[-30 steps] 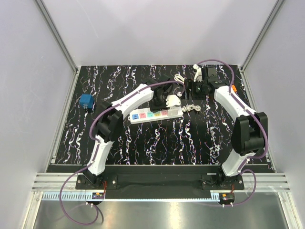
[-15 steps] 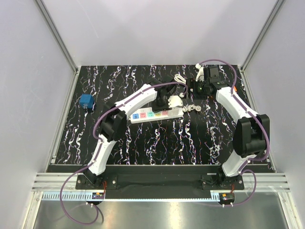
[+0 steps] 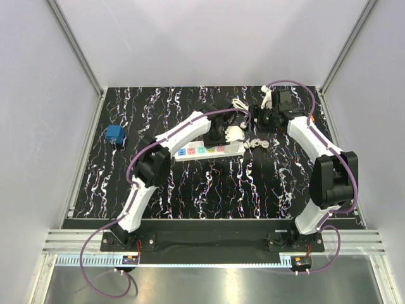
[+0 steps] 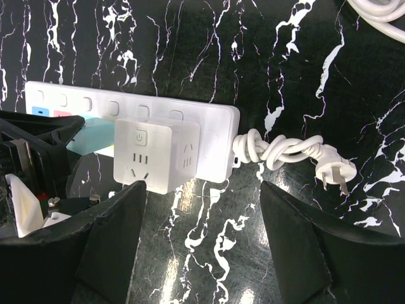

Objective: Insert the plug

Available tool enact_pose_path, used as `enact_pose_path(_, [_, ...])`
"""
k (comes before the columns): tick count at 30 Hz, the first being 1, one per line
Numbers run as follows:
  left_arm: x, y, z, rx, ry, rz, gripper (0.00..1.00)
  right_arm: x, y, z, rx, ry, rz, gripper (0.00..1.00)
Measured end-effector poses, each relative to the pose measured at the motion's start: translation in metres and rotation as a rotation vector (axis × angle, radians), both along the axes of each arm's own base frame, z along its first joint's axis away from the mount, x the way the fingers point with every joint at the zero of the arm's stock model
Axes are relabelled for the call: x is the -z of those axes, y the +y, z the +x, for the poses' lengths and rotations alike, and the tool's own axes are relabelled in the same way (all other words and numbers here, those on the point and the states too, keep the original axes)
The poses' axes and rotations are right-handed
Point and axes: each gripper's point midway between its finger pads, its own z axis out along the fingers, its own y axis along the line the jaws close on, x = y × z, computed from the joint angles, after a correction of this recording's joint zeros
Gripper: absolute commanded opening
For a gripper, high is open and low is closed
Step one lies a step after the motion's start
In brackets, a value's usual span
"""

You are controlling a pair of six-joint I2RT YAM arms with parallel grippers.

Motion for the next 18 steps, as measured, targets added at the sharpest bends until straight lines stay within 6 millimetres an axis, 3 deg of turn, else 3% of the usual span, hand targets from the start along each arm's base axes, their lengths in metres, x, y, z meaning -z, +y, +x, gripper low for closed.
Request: enact_pose_path(18, [0.003,-0.006,-0.002,0.055,-0.031,0.067,0.00,0.007,-0.011,-0.004,0.027,0.019,-0.009,0.77])
